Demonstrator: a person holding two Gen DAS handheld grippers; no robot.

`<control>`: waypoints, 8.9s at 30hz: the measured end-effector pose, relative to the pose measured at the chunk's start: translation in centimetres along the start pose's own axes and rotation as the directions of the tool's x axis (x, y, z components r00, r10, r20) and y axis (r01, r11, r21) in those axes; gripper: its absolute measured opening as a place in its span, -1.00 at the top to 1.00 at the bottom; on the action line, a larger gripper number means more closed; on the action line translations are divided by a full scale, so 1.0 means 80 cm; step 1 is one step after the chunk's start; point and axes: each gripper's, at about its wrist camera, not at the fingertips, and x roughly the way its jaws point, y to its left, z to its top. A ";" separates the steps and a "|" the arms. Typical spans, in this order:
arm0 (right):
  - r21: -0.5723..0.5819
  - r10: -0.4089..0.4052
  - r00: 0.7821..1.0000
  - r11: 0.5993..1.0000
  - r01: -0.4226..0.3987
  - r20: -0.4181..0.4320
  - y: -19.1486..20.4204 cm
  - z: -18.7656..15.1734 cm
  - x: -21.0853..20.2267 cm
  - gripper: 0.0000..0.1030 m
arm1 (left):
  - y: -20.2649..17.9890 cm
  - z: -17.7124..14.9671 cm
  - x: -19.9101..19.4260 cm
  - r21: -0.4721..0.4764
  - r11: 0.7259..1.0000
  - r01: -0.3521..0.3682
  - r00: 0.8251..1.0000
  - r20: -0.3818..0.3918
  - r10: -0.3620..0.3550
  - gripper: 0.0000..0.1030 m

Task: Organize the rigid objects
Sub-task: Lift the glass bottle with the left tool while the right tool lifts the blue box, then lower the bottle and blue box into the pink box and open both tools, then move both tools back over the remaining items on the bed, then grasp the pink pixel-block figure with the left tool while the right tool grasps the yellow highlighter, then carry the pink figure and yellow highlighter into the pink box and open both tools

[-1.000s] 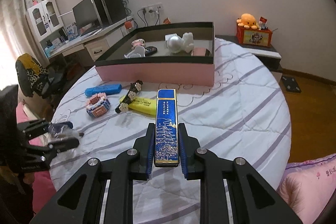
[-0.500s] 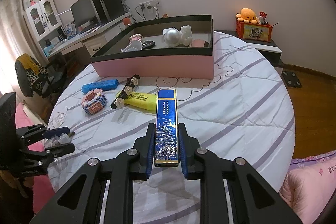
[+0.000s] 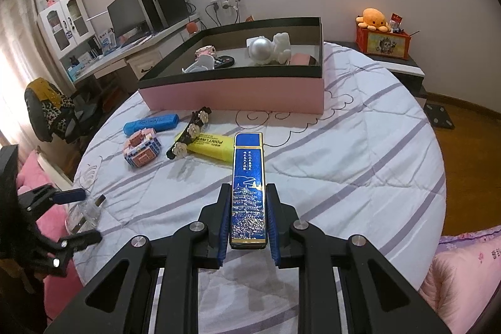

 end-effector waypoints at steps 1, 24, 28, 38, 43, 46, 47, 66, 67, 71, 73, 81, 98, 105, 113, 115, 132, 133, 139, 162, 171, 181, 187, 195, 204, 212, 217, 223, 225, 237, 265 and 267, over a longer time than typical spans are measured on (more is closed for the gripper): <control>0.001 0.004 1.000 1.000 -0.004 -0.001 0.000 0.000 0.001 0.59 | 0.001 -0.003 0.000 0.001 1.000 0.007 1.000 -0.003 -0.007 -0.64; -0.076 -0.019 0.999 0.997 0.022 0.044 0.015 0.041 -0.020 0.59 | 0.012 0.088 -0.024 0.022 0.996 0.088 0.985 0.150 -0.091 0.03; -0.107 -0.024 0.998 0.994 0.030 0.053 0.017 0.064 -0.018 0.59 | 0.019 0.131 -0.012 0.028 0.995 0.093 0.983 0.157 -0.096 0.03; -0.156 -0.068 0.996 0.985 0.076 0.056 -0.006 0.161 0.021 0.59 | 0.053 0.244 0.042 0.043 0.994 0.105 0.983 0.147 -0.110 0.02; -0.151 -0.095 0.995 0.984 0.098 0.026 -0.026 0.207 0.070 0.59 | 0.074 0.297 0.095 0.034 0.994 0.099 0.991 0.086 -0.102 0.02; -0.157 -0.138 0.990 0.978 0.137 0.007 -0.036 0.229 0.101 0.59 | 0.077 0.321 0.120 0.041 0.996 0.080 0.994 0.064 -0.083 0.02; -0.164 -0.161 0.987 0.973 0.160 0.008 -0.038 0.234 0.107 0.59 | 0.076 0.328 0.126 0.046 0.996 0.070 0.995 0.062 -0.073 0.02; -0.213 -0.297 0.950 0.939 0.271 -0.099 -0.059 0.266 0.189 0.36 | 0.078 0.384 0.210 0.028 0.999 0.035 0.999 -0.026 -0.035 -0.05; -0.208 -0.294 0.951 0.940 0.270 -0.093 -0.058 0.266 0.185 0.31 | 0.078 0.383 0.205 0.022 0.999 0.038 0.999 -0.011 -0.038 -0.25; -0.187 -0.240 0.968 0.957 0.222 -0.074 -0.052 0.264 0.167 0.15 | 0.080 0.377 0.177 0.018 1.000 0.019 0.999 0.043 -0.020 -0.58; -0.187 -0.241 0.969 0.956 0.225 -0.063 -0.047 0.261 0.156 0.14 | 0.082 0.374 0.163 0.011 1.000 0.019 0.998 0.053 -0.020 -0.71; -0.175 -0.180 0.983 0.970 0.170 -0.041 -0.019 0.245 0.115 0.10 | 0.083 0.351 0.100 -0.013 1.000 -0.016 0.992 0.122 0.018 -0.94; -0.113 -0.080 0.996 0.990 0.084 0.043 0.024 0.147 -0.004 -0.56 | 0.059 0.219 -0.017 -0.034 0.998 -0.052 0.975 0.215 0.058 -0.99; -0.050 -0.056 0.998 0.997 0.058 0.028 0.024 0.084 -0.021 -0.56 | 0.058 0.149 -0.030 -0.076 0.996 -0.051 0.980 0.189 0.065 -0.99; 0.020 -0.058 0.998 0.998 0.059 -0.034 0.021 0.014 -0.005 -0.56 | 0.049 0.088 -0.004 -0.121 0.992 -0.024 0.994 0.106 0.037 -0.99; 0.020 -0.083 0.996 0.996 0.084 -0.044 0.021 0.003 0.001 -0.56 | 0.046 0.082 0.009 -0.131 0.990 -0.042 0.996 0.077 0.052 -0.99; 0.005 -0.108 0.992 0.994 0.108 -0.063 0.014 -0.020 0.029 -0.63 | 0.026 0.118 0.094 -0.169 0.984 -0.058 0.998 0.026 0.063 -0.79; 0.000 -0.111 0.992 0.994 0.111 -0.064 0.014 -0.019 0.030 -0.63 | 0.025 0.118 0.096 -0.156 0.986 -0.057 0.998 0.028 0.062 -0.55; -0.004 -0.131 0.990 0.991 0.131 -0.043 0.014 -0.013 0.031 -0.63 | 0.036 0.103 0.079 -0.107 0.994 0.015 0.999 0.045 -0.010 -0.22; -0.307 -0.013 0.992 0.951 -0.026 -0.125 0.055 0.029 0.085 0.35 | 0.037 0.042 0.037 -0.045 0.998 0.041 0.998 0.041 -0.040 -0.39; -0.077 -0.012 0.998 0.997 0.008 -0.058 0.029 -0.026 0.026 0.52 | 0.026 0.039 0.039 -0.030 0.999 0.033 0.999 0.040 -0.032 -0.66; -0.044 -0.099 0.994 0.994 0.097 -0.050 0.031 -0.044 0.002 0.06 | 0.027 0.038 0.038 -0.065 0.997 0.029 0.998 0.057 -0.025 -0.67; -0.090 -0.094 0.995 0.992 0.092 -0.019 0.033 -0.025 0.020 -0.08 | 0.035 0.038 0.037 -0.082 0.997 0.007 0.998 0.067 -0.001 -0.36; -0.111 -0.074 0.997 0.991 0.073 -0.003 0.038 -0.028 0.038 -0.21 | 0.040 0.036 0.037 -0.060 0.998 0.013 0.997 0.082 -0.008 -0.27; -0.138 -0.144 0.990 0.980 0.143 0.006 0.045 -0.031 0.039 0.21 | 0.034 0.034 0.036 -0.063 0.998 -0.020 0.995 0.101 0.026 -0.23; -0.082 -0.131 0.991 0.988 0.131 0.011 0.037 -0.031 0.027 0.47 | 0.021 0.045 0.026 -0.036 0.998 -0.043 0.994 0.100 0.046 -0.23; -0.059 -0.090 0.996 0.994 0.090 0.013 0.037 -0.027 0.018 0.47 | 0.017 0.051 0.016 -0.026 0.999 -0.041 0.993 0.113 0.044 -0.23; -0.050 -0.055 0.998 0.997 0.057 0.034 0.041 -0.017 0.007 0.47 | 0.014 0.061 0.008 -0.016 0.999 -0.045 0.991 0.126 0.047 -0.23; -0.050 -0.053 0.998 0.997 0.054 0.039 0.042 -0.012 0.005 0.47 | 0.013 0.065 0.006 -0.012 0.999 -0.043 0.990 0.132 0.045 -0.23; -0.092 -0.041 0.996 0.995 0.047 0.074 0.047 0.027 -0.013 0.47 | 0.007 0.113 -0.020 0.030 0.999 -0.039 0.979 0.202 0.032 -0.23; -0.222 -0.125 0.992 0.967 0.129 0.033 0.003 0.197 0.062 0.47 | 0.090 0.288 0.085 0.028 0.999 0.025 0.991 0.134 -0.028 -0.23; -0.242 -0.104 0.995 0.965 0.101 0.002 0.007 0.197 0.077 0.47 | 0.092 0.289 0.100 0.025 0.999 0.027 0.994 0.102 -0.030 -0.23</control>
